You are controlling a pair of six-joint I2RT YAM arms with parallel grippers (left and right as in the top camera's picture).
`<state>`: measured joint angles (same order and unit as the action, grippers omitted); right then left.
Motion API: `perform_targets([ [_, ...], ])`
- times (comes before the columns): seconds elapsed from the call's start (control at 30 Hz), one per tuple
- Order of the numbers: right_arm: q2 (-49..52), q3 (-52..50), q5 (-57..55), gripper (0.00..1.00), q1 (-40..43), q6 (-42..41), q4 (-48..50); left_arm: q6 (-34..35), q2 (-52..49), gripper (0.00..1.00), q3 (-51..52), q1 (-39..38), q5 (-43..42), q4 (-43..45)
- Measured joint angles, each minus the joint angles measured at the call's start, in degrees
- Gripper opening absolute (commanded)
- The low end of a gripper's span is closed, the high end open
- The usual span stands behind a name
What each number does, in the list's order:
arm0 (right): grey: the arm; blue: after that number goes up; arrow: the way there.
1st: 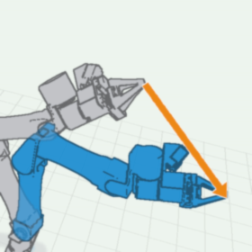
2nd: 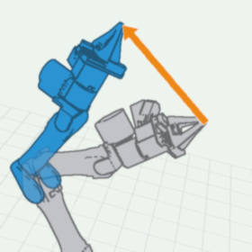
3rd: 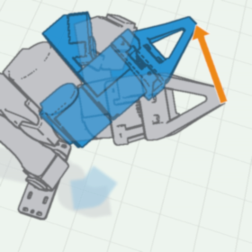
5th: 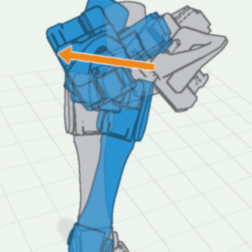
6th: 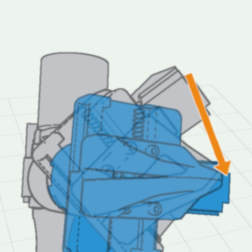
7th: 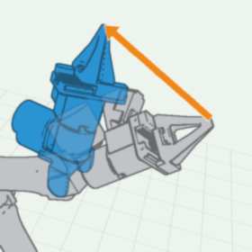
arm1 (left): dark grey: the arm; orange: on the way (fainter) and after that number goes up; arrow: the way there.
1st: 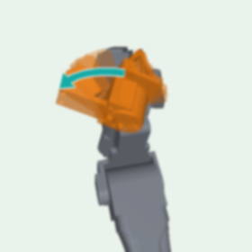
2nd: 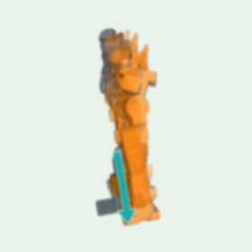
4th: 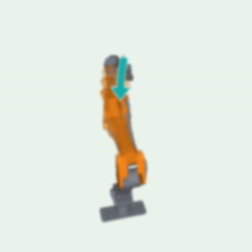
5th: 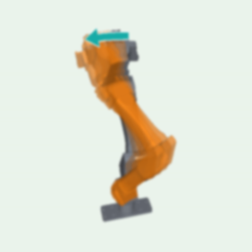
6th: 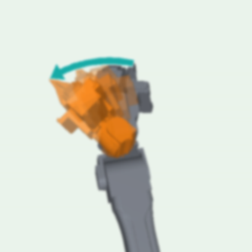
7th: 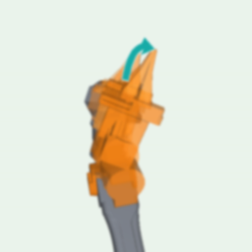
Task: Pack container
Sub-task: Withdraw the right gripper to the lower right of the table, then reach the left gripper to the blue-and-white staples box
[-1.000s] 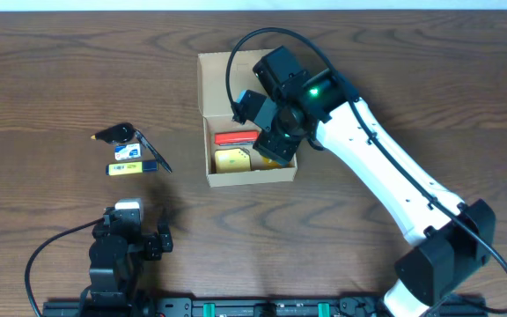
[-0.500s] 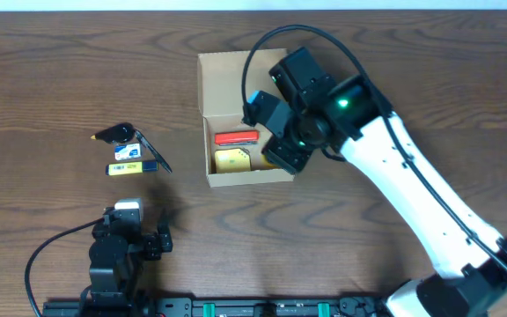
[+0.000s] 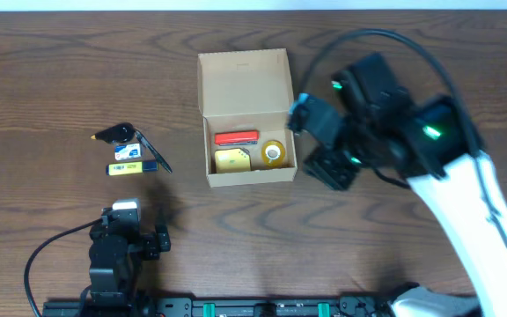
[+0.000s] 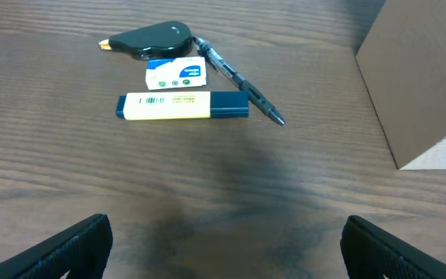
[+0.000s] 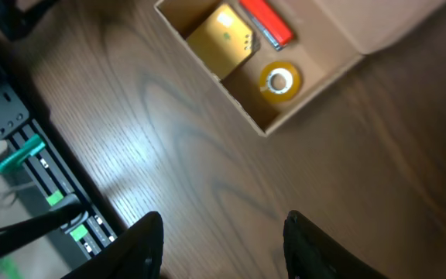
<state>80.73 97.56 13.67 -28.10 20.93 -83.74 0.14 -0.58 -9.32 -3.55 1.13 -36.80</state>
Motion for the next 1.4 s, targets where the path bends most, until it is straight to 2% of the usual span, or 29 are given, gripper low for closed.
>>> perform_targets([
  [0.13, -6.9, -4.3, 0.3, 0.53, 0.9, 0.4, 1.0, 0.0, 0.0, 0.95, 0.0, 0.0, 0.6, 0.0],
  [0.33, -15.9, -16.1, 0.9, 0.58, 1.4, 0.7, 3.9, 0.0, 0.0, 0.95, 0.0, 0.0, 0.7, 0.0],
  [0.37, -17.1, -17.6, 1.0, 0.64, 1.4, 0.6, 4.0, 0.0, 0.0, 0.95, 0.0, 0.0, 0.7, 0.0],
  [0.43, -19.8, -20.4, 1.2, 0.99, 1.4, 0.5, 4.1, 0.0, 0.0, 0.95, 0.0, 0.0, 0.7, 0.2],
  [0.57, -23.6, -22.4, 1.7, 0.99, 1.4, 0.3, 4.1, 1.5, 0.0, 0.95, 0.0, 0.0, 0.7, 0.9],
  [0.8, -24.9, -22.4, 2.1, 0.99, 1.4, 0.2, 3.4, 19.2, 0.0, 0.95, 0.0, 0.0, -3.3, 0.3],
  [0.97, -24.9, -22.4, 2.1, 0.99, 1.4, 0.2, 3.4, 27.1, 0.0, 0.96, 0.0, 0.0, -6.5, 0.4],
  [1.17, -24.9, -22.4, 2.1, 0.99, 1.4, 0.1, 3.3, 25.3, -0.1, 0.96, -1.9, 0.0, -11.3, 1.5],
  [1.3, -24.9, -22.4, 2.1, 0.99, 1.4, 0.1, 3.3, 21.7, -3.3, 0.96, -10.9, 0.0, -8.5, -0.8],
  [1.4, -24.9, -22.4, 2.2, 0.99, 1.4, 0.0, 3.2, 18.3, -10.2, 0.96, -19.3, 0.0, -5.3, -3.7],
])
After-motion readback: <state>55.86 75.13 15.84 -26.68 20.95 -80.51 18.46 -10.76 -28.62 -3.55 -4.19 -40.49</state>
